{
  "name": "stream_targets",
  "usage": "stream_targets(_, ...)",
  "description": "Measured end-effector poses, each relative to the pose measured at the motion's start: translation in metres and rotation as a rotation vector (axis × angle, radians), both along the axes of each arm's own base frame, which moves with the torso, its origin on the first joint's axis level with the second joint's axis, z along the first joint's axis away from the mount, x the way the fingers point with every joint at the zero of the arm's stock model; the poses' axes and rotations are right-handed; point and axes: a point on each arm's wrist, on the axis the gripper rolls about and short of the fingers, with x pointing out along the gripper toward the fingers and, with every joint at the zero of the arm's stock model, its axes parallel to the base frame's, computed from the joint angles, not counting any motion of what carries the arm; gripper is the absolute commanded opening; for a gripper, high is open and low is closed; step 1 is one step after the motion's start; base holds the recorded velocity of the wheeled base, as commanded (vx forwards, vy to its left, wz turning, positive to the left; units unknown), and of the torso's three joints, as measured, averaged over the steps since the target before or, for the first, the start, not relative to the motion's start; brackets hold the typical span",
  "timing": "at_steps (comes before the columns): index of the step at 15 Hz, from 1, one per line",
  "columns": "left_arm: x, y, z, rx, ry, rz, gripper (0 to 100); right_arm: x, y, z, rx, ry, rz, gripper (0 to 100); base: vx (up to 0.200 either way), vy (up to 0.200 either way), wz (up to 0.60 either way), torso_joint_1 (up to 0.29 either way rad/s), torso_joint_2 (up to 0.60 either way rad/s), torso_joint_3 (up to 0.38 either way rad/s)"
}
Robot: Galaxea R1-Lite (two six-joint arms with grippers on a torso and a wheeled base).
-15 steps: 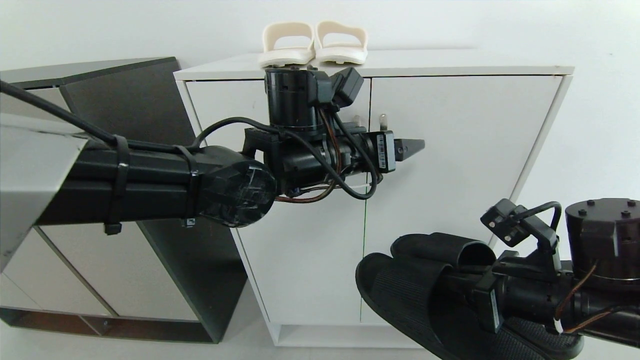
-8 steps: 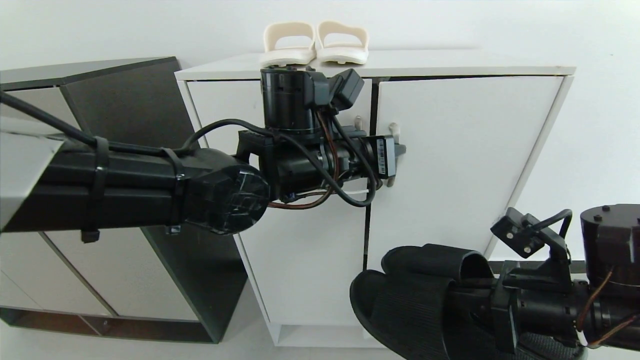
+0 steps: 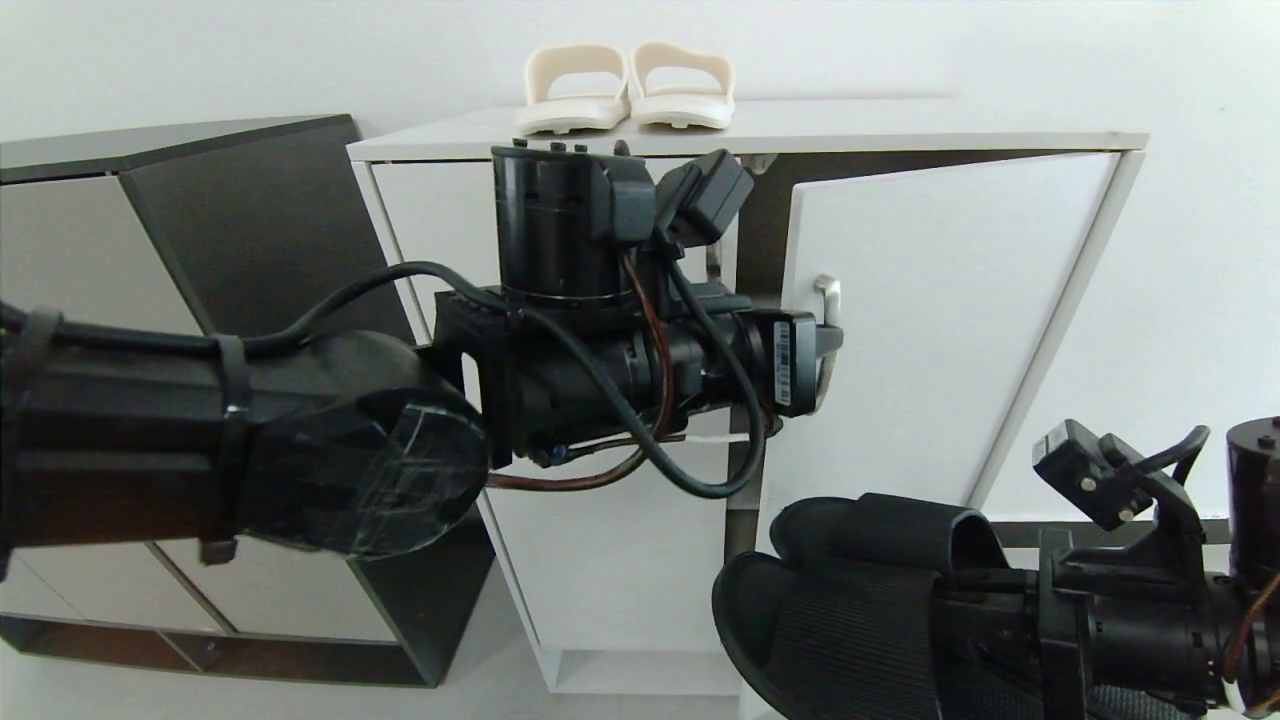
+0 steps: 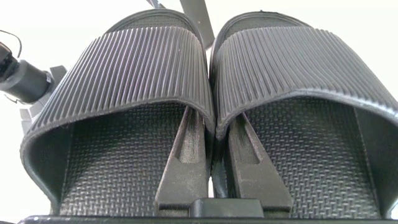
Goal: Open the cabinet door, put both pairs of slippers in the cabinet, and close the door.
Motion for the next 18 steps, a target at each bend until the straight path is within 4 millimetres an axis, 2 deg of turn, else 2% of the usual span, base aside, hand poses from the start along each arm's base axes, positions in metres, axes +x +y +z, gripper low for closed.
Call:
stream_targets(4,-0.025,0.024,-0.014,-0.008,-0.007,-0.002,0,-0.001,-0.001,-0.002,-0.023,-0.020,0.006,0,0.000,0.000,0.00,0.000,0.00,0.000)
stream_targets(7,-0.025,0.040,-0.010,-0.020,-0.015,0.030,0,-0.002,-0.002,-0.006,-0.044,-0.029,0.016,0,0.000,0.000,0.00,0.000,0.00,0.000)
stream_targets(10,-0.015,0.042,-0.005,-0.035,-0.028,0.054,0,-0.003,-0.003,-0.009,-0.058,-0.030,0.020,0,0.000,0.000,0.00,0.000,0.00,0.000)
stream_targets(18,0.035,0.025,-0.006,-0.048,-0.048,0.131,0,-0.001,-0.001,-0.014,-0.127,-0.064,-0.010,0,0.000,0.000,0.00,0.000,0.00,0.000)
